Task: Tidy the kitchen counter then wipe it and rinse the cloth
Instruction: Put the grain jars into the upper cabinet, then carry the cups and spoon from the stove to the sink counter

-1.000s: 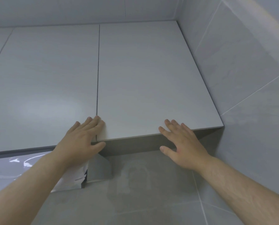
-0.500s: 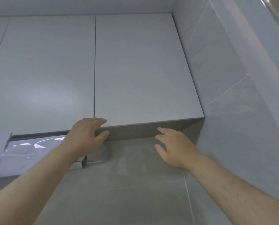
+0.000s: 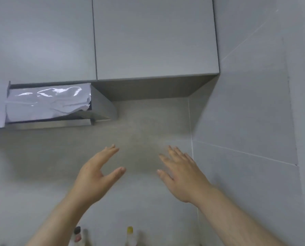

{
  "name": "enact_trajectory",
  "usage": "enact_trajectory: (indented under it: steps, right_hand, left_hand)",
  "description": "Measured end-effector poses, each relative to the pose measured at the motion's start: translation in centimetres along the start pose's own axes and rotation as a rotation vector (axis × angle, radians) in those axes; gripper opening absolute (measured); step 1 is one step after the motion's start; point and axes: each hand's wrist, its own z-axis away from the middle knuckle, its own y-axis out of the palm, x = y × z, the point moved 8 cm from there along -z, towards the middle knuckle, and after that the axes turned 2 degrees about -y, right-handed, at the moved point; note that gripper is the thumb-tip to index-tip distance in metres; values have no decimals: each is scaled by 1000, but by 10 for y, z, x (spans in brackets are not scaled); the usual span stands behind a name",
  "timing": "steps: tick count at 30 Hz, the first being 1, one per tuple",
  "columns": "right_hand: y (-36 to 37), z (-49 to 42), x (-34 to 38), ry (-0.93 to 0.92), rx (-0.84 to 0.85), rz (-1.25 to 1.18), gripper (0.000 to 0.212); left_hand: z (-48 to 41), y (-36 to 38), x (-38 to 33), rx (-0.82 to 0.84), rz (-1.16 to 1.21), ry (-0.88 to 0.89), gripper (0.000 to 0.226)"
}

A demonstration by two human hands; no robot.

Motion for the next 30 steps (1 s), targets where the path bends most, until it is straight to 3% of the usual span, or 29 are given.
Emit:
enact_trajectory:
  steps: [6,12,17,30]
  right_hand:
    - [43,62,-20,101,123,-97,61]
    - [80,134,-37,232,184,-219,57]
    - [118,189,-46,338,278,-323,57]
    - [171,284,5,409,275,-615,43]
  left_hand:
    - [77,35,37,160,-59,-248,60]
    - [158,58,55,297,-136,-404,67]
    - [221,60,62,306,-103,-552,65]
    - [325,68,58,336,40,-696,53]
